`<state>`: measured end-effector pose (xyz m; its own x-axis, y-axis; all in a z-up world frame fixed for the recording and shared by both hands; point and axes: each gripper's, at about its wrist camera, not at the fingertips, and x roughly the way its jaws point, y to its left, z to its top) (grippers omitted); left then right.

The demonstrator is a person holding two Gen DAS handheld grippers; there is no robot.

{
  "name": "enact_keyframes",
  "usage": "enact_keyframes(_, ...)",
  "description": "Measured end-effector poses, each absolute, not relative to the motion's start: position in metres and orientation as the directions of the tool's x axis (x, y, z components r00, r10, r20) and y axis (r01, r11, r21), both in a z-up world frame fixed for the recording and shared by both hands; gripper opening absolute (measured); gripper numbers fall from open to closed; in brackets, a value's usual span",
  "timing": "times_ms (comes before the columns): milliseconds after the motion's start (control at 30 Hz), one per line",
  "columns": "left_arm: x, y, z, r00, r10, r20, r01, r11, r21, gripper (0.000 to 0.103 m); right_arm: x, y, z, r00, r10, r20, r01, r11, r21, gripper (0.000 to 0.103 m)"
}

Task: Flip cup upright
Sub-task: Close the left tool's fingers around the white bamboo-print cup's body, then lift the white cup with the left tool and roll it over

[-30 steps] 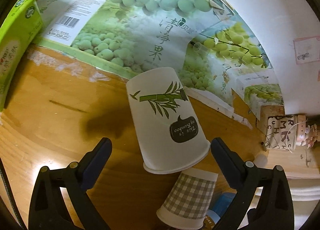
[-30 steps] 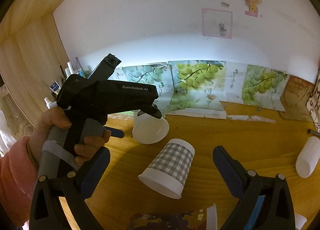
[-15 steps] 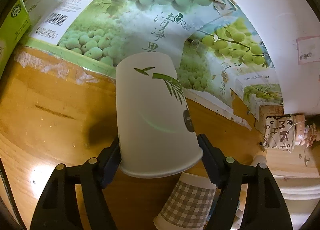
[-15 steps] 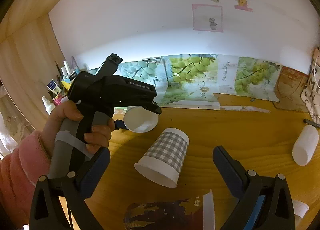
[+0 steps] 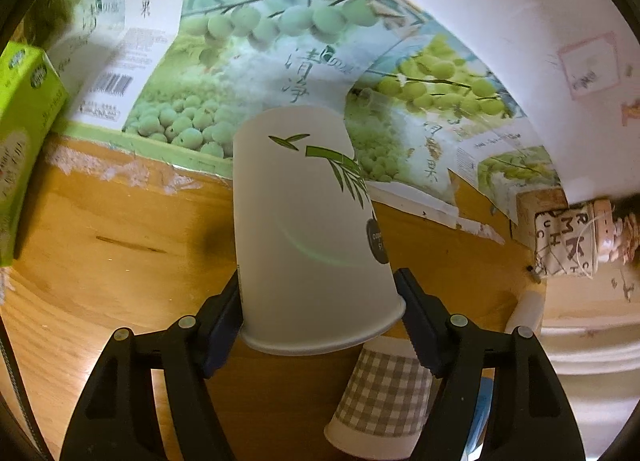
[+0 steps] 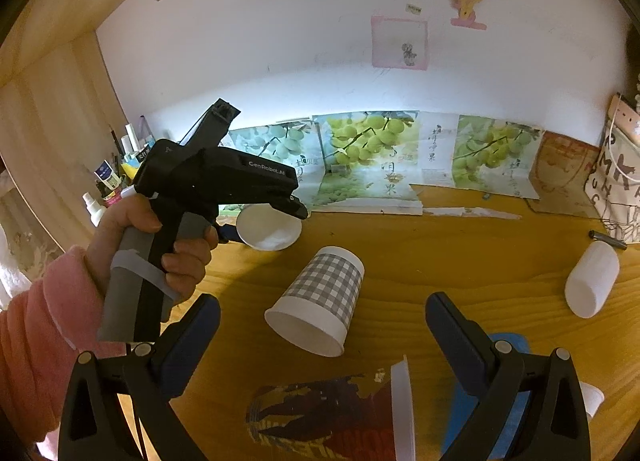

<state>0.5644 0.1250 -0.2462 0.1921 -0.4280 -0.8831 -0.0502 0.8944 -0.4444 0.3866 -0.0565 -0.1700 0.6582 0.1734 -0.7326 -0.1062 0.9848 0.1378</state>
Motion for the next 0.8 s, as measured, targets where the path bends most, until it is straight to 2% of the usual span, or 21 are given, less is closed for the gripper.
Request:
enact_keyframes(400, 0.536, 0.123, -0.191, 0.231, -0.454, -0.86, 0.146, 0.891, -0.431, 0.075, 0.359, -0.061, -0.146, 0.687, 0.176, -0.705, -0.14, 0.984, 0.109, 0.103)
enact_keyframes(800, 0.477, 0.092, -0.145, 0.199, -0.408, -0.891, 0.398, 0.864, -0.307, 0.075, 0.323, -0.087, -0.115, 0.709, 0.184, -0.681, -0.165, 0.982, 0.094, 0.103)
